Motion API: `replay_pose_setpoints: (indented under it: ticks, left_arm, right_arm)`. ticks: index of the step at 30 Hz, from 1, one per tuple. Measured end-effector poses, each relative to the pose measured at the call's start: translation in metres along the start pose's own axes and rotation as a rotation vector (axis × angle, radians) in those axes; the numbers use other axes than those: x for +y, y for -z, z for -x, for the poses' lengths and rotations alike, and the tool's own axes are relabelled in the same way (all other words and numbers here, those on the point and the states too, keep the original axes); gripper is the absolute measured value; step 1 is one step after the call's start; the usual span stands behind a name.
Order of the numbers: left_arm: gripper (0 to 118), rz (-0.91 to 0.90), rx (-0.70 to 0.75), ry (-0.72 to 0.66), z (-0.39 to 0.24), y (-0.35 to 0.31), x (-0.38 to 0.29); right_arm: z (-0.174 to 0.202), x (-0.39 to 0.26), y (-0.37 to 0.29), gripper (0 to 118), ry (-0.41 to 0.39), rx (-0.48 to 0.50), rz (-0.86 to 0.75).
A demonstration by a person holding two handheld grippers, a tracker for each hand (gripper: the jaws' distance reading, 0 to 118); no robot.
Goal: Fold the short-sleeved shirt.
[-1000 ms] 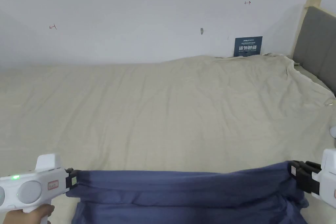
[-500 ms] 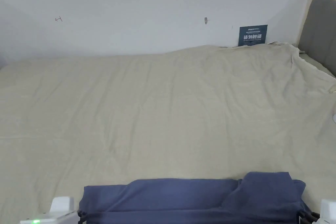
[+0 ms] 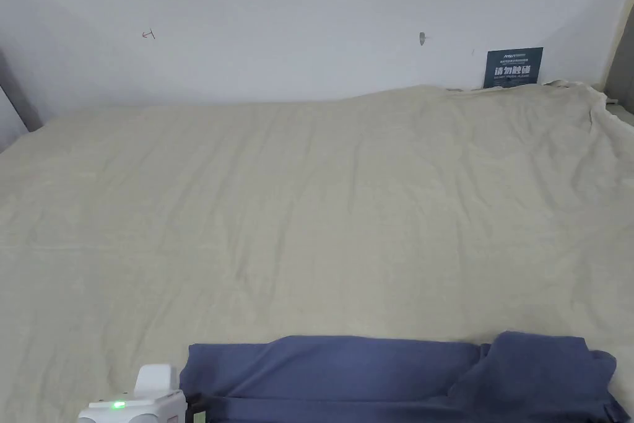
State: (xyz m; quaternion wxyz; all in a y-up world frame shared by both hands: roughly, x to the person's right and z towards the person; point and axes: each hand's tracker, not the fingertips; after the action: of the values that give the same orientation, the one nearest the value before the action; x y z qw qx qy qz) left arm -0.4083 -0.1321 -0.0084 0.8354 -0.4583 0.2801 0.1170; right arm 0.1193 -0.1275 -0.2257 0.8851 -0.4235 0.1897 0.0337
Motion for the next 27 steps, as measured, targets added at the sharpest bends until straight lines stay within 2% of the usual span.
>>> replay_pose_setpoints:
  ticks: [1, 2, 3, 4, 9, 12, 16, 19, 21, 23, 24, 25, 27]
  left_arm:
    - [77, -0.014, 0.0, -0.023, 0.003, -0.003, 0.004]
    - [97, -0.046, -0.019, -0.05, 0.005, -0.01, 0.01]
    - [104, -0.084, -0.039, -0.077, 0.008, -0.02, 0.017]
    - [106, -0.11, -0.052, -0.094, 0.009, -0.03, 0.024]
    - [108, -0.331, -0.072, -0.096, 0.009, -0.084, 0.065]
    - [117, -0.442, -0.077, -0.088, 0.004, -0.11, 0.085]
    - [117, -0.569, -0.066, -0.083, -0.009, -0.134, 0.103]
    - [110, -0.667, -0.049, -0.062, -0.02, -0.142, 0.109]
    - [92, -0.731, -0.044, -0.035, -0.029, -0.146, 0.11]
    - [88, -0.778, -0.048, -0.022, -0.036, -0.149, 0.109]
    - [77, -0.778, -0.052, -0.03, -0.038, -0.149, 0.109]
    - [69, -0.78, -0.054, -0.036, -0.039, -0.15, 0.108]
    - [43, -0.786, -0.087, -0.048, -0.039, -0.15, 0.107]
  right_arm:
    - [0.002, 0.007, -0.007, 48, -0.004, -0.009, -0.026]
    - [0.004, 0.016, -0.014, 78, -0.007, -0.015, -0.057]
    - [0.007, 0.025, -0.027, 92, -0.008, -0.015, -0.111]
    - [0.009, 0.033, -0.037, 95, -0.01, -0.009, -0.15]
    - [0.023, 0.082, -0.092, 95, -0.029, 0.015, -0.357]
    - [0.034, 0.103, -0.117, 95, -0.041, 0.004, -0.464]
    - [0.051, 0.117, -0.134, 95, -0.074, -0.034, -0.573]
    - [0.065, 0.121, -0.14, 94, -0.092, -0.054, -0.629]
    - [0.075, 0.121, -0.143, 83, -0.108, -0.069, -0.673]
    - [0.082, 0.12, -0.143, 80, -0.13, -0.088, -0.704]
    - [0.086, 0.12, -0.144, 68, -0.14, -0.097, -0.716]
    - [0.089, 0.12, -0.144, 53, -0.142, -0.105, -0.724]
    - [0.089, 0.121, -0.14, 20, -0.137, -0.098, -0.736]
